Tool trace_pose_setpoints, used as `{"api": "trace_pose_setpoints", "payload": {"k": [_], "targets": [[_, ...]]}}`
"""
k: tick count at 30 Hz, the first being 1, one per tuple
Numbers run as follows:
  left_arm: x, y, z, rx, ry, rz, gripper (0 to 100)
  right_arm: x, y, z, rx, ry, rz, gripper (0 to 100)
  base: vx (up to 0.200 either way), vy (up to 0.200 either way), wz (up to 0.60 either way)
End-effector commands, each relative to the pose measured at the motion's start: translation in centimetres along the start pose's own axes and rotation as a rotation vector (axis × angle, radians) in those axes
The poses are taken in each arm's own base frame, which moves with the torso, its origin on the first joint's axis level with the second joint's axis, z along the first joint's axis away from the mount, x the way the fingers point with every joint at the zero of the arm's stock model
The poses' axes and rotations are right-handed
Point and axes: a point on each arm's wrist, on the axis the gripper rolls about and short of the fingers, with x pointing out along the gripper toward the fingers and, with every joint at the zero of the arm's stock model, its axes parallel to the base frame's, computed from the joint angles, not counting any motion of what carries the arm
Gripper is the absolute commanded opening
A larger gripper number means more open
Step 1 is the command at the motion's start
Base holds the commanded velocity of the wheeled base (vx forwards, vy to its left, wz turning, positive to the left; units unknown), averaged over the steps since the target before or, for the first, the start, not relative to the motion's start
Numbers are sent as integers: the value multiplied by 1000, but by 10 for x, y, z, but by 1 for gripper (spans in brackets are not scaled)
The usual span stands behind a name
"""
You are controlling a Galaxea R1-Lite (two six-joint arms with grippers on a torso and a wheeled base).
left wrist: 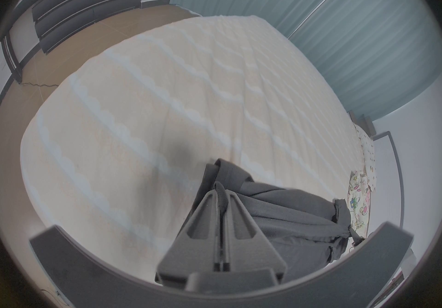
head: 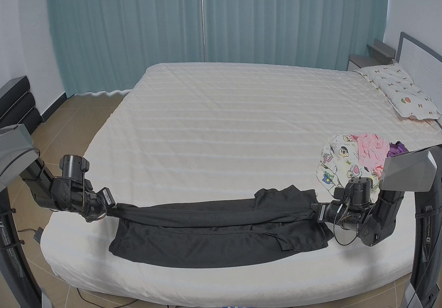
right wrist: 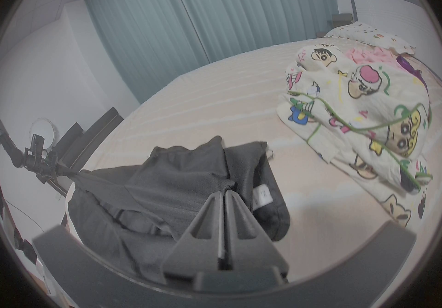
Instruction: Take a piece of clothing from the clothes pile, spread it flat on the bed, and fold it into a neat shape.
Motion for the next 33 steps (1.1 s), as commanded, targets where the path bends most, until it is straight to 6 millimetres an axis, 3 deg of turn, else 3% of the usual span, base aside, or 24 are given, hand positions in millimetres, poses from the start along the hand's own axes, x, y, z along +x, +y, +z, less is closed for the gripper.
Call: {"api": "trace_pose_setpoints", "payload": {"k": [1,2,12,13,18,25,33], "targets": [[4,3,-7,-4,29,14,0,-1,-1,-8,4,25,-4,0,0,0,0],[4,3,-9,-3,35,17,100,-1,-2,-8,4,21,-4,100,0,0,0],[-5,9,-20,-27,59,34,100,-12,-2,24,67,-122,28,100,0,0,0],[-12,11,-18,-46,43,33,100,-17,1,35,87,-152,55,100,0,0,0],[-30,8,1,-213,-32,-21,100,-12,10,51,118,-178,100,100,0,0,0],[-27,-4,13,-379,-42,-87,100,17,31,42,187,-12,145,100,0,0,0],[-23,-4,4,-395,4,-142,100,42,27,29,195,48,131,100,0,0,0]]}}
